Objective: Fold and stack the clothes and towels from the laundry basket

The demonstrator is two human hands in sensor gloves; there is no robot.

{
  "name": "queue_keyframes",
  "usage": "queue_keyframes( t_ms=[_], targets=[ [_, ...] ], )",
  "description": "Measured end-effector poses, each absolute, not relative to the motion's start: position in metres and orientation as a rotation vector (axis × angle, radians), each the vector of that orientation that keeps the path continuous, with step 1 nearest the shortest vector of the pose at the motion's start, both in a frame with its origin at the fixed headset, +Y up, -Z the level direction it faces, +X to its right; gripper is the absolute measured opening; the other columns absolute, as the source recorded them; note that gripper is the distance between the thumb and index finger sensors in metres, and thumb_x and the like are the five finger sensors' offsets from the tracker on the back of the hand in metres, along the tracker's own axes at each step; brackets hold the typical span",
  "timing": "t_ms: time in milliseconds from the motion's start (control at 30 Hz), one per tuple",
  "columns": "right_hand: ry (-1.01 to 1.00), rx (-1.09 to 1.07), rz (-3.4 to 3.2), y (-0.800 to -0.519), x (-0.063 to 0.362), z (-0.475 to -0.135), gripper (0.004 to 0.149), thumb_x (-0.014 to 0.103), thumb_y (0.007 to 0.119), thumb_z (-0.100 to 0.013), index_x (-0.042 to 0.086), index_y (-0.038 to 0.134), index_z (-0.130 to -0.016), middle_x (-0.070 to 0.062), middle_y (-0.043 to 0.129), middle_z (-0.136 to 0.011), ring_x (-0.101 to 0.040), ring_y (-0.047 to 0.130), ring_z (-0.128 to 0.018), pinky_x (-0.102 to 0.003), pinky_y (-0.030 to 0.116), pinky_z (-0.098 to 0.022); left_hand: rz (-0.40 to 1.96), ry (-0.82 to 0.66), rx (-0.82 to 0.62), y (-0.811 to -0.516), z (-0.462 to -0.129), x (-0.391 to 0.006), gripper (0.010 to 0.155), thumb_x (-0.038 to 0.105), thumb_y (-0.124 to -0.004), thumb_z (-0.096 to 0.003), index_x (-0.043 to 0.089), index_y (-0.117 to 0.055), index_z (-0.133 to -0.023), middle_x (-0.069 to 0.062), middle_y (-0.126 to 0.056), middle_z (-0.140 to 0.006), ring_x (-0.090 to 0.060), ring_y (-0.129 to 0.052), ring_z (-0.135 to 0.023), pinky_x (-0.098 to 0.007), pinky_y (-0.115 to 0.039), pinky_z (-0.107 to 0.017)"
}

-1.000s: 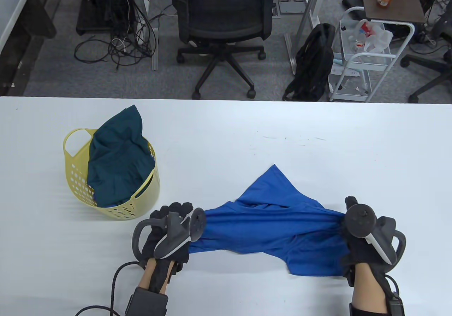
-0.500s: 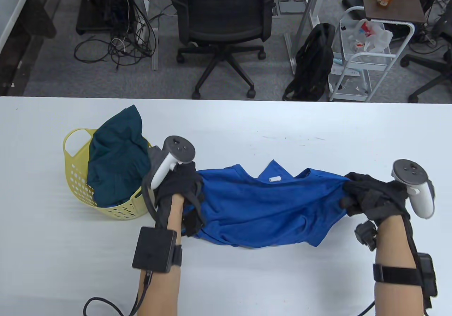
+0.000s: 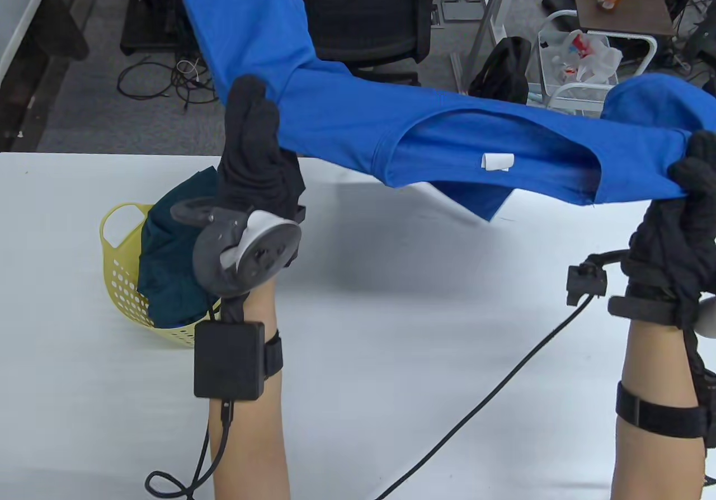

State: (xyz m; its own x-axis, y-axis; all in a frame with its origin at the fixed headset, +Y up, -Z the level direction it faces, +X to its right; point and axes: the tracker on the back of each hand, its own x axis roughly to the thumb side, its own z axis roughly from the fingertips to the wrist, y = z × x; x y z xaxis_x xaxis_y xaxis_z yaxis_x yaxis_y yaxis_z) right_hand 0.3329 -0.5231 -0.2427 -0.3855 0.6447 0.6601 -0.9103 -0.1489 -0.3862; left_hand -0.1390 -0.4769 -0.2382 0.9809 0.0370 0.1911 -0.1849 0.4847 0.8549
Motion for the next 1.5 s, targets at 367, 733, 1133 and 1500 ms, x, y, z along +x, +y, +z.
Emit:
queue_keyframes(
  t_ms=[367, 733, 1133, 1500],
  targets=[
    [0.078, 0.217, 2.478, -0.716, 0.328, -0.229, 0.040, 0.018, 0.066, -0.063, 0.011, 0.068, -0.102, -0.021, 0.058, -0.116, -0.043, 0.066, -0.103, -0.059, 0.046, -0.074, -0.231, -0.119, 0.059, -0.711, -0.187, -0.119, 0.045, 0.035, -0.065, -0.0629, 0.023, -0.058, -0.106, -0.014, -0.071, -0.115, -0.033, -0.088, -0.098, -0.037, -0.085, -0.069],
    [0.406, 0.256, 2.638, -0.755, 0.313, -0.212, 0.039, 0.025, 0.068, -0.063, 0.009, 0.073, -0.099, -0.020, 0.063, -0.115, -0.045, 0.062, -0.104, -0.059, 0.043, -0.074, -0.166, -0.181, -0.193, -0.753, -0.182, -0.149, 0.042, 0.042, -0.068, -0.0620, 0.034, -0.064, -0.103, -0.015, -0.071, -0.116, -0.035, -0.087, -0.099, -0.038, -0.084, -0.070],
    [0.261, 0.085, 3.052, -0.765, 0.280, -0.206, 0.045, 0.043, 0.067, -0.061, 0.009, 0.092, -0.076, -0.010, 0.087, -0.094, -0.046, 0.080, -0.092, -0.070, 0.052, -0.069, 0.026, -0.043, -0.205, -0.771, -0.193, -0.148, 0.069, 0.061, -0.040, -0.0557, 0.022, -0.087, -0.088, -0.011, -0.088, -0.103, -0.038, -0.093, -0.089, -0.044, -0.087, -0.062],
    [0.368, 0.279, 3.351, -0.769, 0.253, -0.207, 0.096, 0.045, 0.084, -0.046, 0.012, 0.033, -0.120, -0.024, 0.017, -0.123, -0.058, 0.023, -0.106, -0.077, 0.030, -0.070, -0.220, -0.104, -0.356, -0.778, -0.193, -0.139, 0.091, 0.063, -0.079, -0.0439, 0.025, -0.045, -0.119, -0.030, -0.038, -0.128, -0.057, -0.047, -0.108, -0.068, -0.055, -0.076]
  ],
)
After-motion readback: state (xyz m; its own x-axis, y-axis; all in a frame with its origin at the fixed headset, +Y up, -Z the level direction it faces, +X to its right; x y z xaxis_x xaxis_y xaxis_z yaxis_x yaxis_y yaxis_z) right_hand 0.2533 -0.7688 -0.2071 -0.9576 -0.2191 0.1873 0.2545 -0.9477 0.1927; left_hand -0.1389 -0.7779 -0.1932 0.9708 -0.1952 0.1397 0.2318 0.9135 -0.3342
